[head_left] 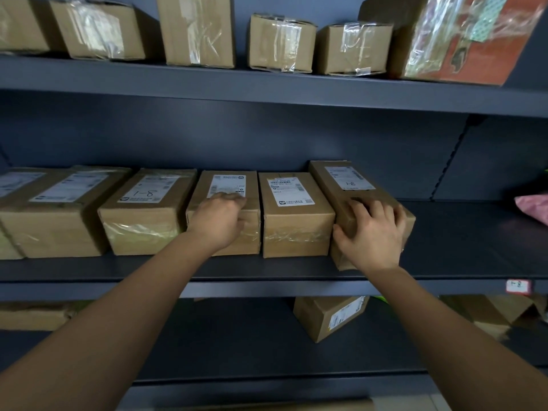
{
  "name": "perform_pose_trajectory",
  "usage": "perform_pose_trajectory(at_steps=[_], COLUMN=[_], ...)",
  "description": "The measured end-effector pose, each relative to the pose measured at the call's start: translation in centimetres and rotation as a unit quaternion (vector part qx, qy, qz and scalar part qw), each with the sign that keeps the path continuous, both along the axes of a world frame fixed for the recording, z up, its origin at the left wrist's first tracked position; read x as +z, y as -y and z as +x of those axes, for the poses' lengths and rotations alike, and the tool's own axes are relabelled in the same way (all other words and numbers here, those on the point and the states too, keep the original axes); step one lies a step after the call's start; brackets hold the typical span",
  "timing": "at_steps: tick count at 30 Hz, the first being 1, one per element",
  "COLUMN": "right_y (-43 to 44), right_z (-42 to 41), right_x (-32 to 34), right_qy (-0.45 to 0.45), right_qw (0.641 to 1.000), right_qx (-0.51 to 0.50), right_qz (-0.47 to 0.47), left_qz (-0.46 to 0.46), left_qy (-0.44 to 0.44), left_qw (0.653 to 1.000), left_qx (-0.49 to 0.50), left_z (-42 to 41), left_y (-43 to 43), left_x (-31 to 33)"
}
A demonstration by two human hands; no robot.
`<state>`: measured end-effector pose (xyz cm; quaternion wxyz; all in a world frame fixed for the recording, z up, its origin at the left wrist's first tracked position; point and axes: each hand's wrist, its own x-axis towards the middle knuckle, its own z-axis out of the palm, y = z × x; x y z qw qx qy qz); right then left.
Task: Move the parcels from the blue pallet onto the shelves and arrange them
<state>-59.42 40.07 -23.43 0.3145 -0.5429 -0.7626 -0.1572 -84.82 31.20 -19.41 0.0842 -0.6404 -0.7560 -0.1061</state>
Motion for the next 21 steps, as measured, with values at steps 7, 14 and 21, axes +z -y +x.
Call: perform_pose_trajectory(at_steps=[7,14,21], right_y=[0.7,0.4,0.5], right_z=[-1.5,-2.4,-3.8], right_x=[1.6,3.8,7.1], right_qy=[0.039,0.069,0.098], right_qw=[0.999,0.993,0.972], right_qx=[0.009,0.038,0.06], right_qz=[-0.022,-0.088,-0.205], left_qz=[-0.001,0.005,-0.055], left_qy=[0.007,-0.01,-0.014], left_qw=[1.0,0.999,0.998], left_qx=[0.01,0.031,0.035], left_z=[-0.4,0.3,-0.4], left_y=[0.5,0.2,0.0], left_x=[1.3,2.9,5.4])
